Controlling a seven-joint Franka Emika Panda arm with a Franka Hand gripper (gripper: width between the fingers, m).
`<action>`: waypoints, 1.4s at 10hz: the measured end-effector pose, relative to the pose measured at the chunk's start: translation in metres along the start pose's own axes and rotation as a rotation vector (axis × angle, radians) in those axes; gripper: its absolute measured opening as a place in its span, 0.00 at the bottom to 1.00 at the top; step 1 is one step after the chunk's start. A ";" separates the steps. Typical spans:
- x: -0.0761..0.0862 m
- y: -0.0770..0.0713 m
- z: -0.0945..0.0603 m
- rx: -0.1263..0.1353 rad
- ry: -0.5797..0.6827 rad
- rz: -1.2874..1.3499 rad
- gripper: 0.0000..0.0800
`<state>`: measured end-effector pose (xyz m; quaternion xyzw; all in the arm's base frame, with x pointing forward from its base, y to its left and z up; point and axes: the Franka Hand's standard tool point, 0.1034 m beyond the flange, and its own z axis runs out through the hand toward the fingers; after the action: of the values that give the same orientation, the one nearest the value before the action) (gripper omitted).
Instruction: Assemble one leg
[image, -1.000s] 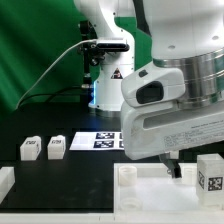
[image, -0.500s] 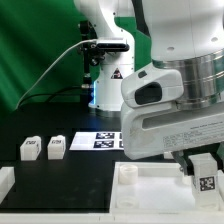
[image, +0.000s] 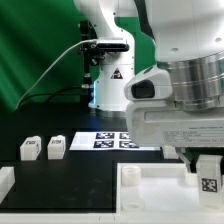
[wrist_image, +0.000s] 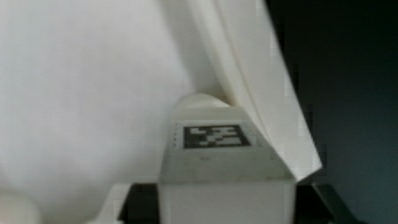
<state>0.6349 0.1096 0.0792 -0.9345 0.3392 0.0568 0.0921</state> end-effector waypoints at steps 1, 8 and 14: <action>0.001 0.000 0.000 0.011 0.007 0.160 0.36; -0.013 -0.011 0.005 0.079 0.013 0.862 0.37; -0.014 0.007 0.011 -0.034 0.010 0.094 0.81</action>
Offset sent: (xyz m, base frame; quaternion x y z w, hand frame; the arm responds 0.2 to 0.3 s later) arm 0.0041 0.0118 -0.0073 0.0706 0.0374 0.3151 0.9457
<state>0.6192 0.1152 0.0701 -0.9193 0.3820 0.0619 0.0720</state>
